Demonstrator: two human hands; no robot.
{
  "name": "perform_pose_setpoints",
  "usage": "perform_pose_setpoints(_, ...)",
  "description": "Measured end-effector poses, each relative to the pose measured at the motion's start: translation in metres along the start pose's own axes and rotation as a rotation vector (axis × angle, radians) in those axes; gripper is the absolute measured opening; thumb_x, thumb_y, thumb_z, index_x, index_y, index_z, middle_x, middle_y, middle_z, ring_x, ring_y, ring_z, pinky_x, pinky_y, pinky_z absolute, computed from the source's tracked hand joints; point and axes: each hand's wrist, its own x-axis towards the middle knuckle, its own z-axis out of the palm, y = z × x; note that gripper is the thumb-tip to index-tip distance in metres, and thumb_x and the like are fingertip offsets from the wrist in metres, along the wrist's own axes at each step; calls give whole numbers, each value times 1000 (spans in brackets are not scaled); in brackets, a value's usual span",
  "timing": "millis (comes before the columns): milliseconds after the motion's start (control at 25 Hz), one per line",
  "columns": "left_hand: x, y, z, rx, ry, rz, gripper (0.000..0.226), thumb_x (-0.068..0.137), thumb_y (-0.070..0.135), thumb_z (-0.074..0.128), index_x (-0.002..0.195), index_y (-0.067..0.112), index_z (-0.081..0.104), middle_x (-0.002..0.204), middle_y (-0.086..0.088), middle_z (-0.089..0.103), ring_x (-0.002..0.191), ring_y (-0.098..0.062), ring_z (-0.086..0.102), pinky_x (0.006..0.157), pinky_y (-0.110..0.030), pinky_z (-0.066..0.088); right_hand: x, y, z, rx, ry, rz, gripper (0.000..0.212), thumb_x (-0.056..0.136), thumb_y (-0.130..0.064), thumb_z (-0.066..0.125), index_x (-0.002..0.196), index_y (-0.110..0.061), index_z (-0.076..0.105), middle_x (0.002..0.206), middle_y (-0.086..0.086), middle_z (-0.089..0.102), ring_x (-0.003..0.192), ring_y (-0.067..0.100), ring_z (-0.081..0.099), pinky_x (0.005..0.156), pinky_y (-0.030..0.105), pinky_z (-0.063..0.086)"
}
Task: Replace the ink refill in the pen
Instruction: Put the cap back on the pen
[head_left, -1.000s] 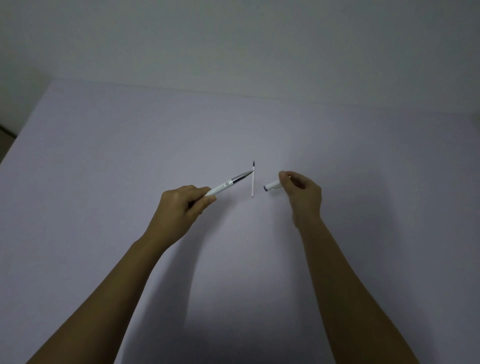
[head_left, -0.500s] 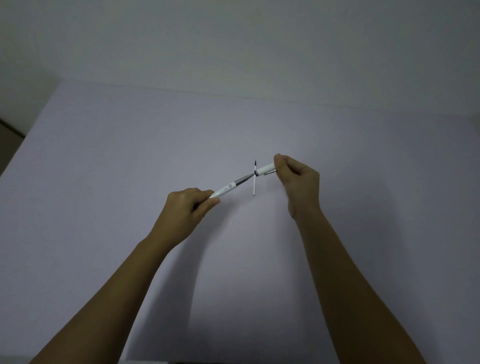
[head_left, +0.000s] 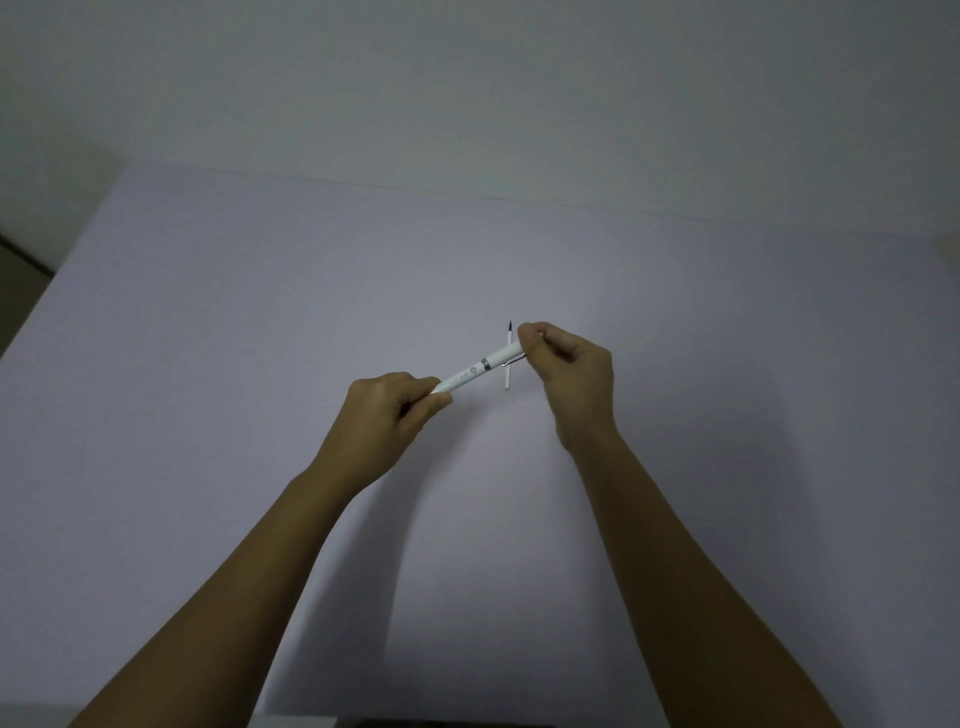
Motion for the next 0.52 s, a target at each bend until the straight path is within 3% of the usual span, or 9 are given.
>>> perform_pose_setpoints(160, 1, -2, 4, 10, 8, -15, 29, 91, 25, 55, 77, 2, 64, 58, -17, 57, 54, -30, 52, 56, -44, 44, -7, 4, 9, -76, 3, -37, 8, 80, -32, 71, 72, -32, 74, 54, -18, 56, 53, -2, 46, 55, 6, 36)
perform_pose_setpoints(320, -1, -3, 6, -8, -68, -50, 30, 90, 30, 55, 75, 6, 65, 59, -13, 58, 54, -22, 53, 54, -34, 43, 1, 0, 11, -165, -24, -52, 13, 81, -34, 69, 68, -37, 72, 64, 3, 59, 62, 7, 47, 53, 5, 37)
perform_pose_setpoints(400, 4, -3, 8, -23, -153, -70, 25, 88, 32, 56, 75, 14, 67, 59, -7, 56, 54, -15, 48, 52, -24, 35, 7, 1, 14, -207, -18, -56, 9, 82, -32, 69, 84, -25, 76, 71, 11, 68, 66, 8, 53, 53, -2, 37)
perform_pose_setpoints(520, 16, -5, 21, 5, -232, -126, 24, 88, 27, 56, 81, 8, 69, 62, -7, 52, 56, -16, 44, 52, -24, 31, 24, 11, 19, -310, -46, -67, 34, 88, -31, 62, 114, -9, 66, 102, 8, 73, 88, 10, 64, 68, -6, 38)
